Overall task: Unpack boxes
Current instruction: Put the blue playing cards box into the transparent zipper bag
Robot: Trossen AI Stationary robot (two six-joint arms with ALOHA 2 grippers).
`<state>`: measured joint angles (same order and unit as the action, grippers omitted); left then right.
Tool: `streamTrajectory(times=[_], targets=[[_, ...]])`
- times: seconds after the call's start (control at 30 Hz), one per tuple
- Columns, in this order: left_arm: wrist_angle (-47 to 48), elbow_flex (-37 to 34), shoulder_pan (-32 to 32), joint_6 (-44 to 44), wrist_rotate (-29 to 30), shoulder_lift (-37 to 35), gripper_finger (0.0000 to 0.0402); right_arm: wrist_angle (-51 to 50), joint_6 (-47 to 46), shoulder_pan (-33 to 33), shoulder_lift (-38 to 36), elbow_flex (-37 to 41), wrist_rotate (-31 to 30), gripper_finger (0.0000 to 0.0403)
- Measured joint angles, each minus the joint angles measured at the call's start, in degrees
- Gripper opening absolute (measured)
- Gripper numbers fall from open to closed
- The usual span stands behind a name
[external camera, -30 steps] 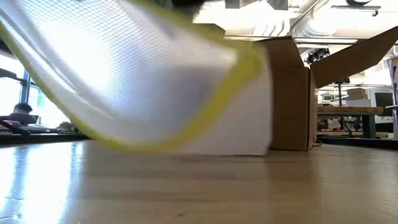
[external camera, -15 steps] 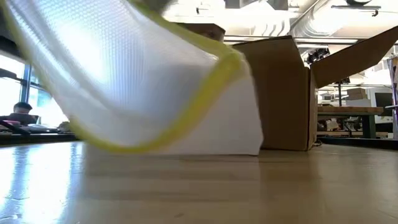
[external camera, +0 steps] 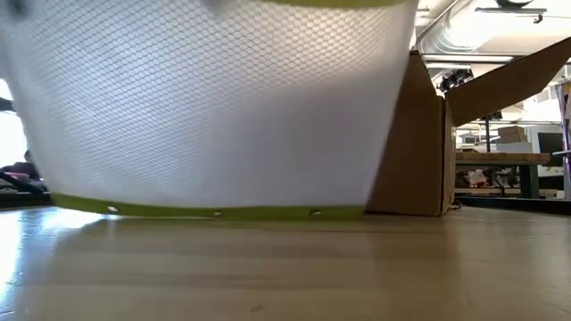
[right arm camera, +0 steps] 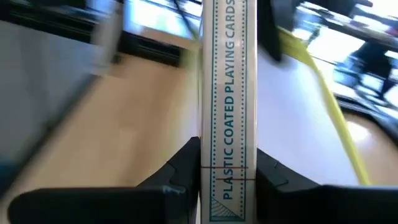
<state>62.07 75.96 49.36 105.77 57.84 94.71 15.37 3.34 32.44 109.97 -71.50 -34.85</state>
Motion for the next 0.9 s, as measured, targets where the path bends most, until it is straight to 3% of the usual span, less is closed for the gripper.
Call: streamTrajectory(times=[0.1, 0.23, 0.57, 0.7, 0.9], targets=[[0.0, 0.0, 0.8, 0.7, -1.7, 0.0, 0.0, -4.0, 0.7, -0.1, 0.0, 0.0, -6.5, 0.0066], [-0.1, 0.0, 1.5, 1.6, -3.3, 0.0, 0.0, -8.9, 2.3, -0.8, 0.0, 0.0, -6.5, 0.0066], [-0.3, 0.0, 1.8, 1.3, -0.7, 0.0, 0.0, -17.4, 11.9, -3.4, 0.0, 0.0, -7.3, 0.0073], [-0.4, 0.0, 2.2, 1.2, -0.7, 0.0, 0.0, -19.3, 11.7, -3.9, 0.0, 0.0, -7.6, 0.0119], [-0.1, 0.0, 2.5, 1.5, -0.7, 0.0, 0.0, -20.2, 10.7, -3.2, 0.0, -1.1, -10.9, 0.0236]])
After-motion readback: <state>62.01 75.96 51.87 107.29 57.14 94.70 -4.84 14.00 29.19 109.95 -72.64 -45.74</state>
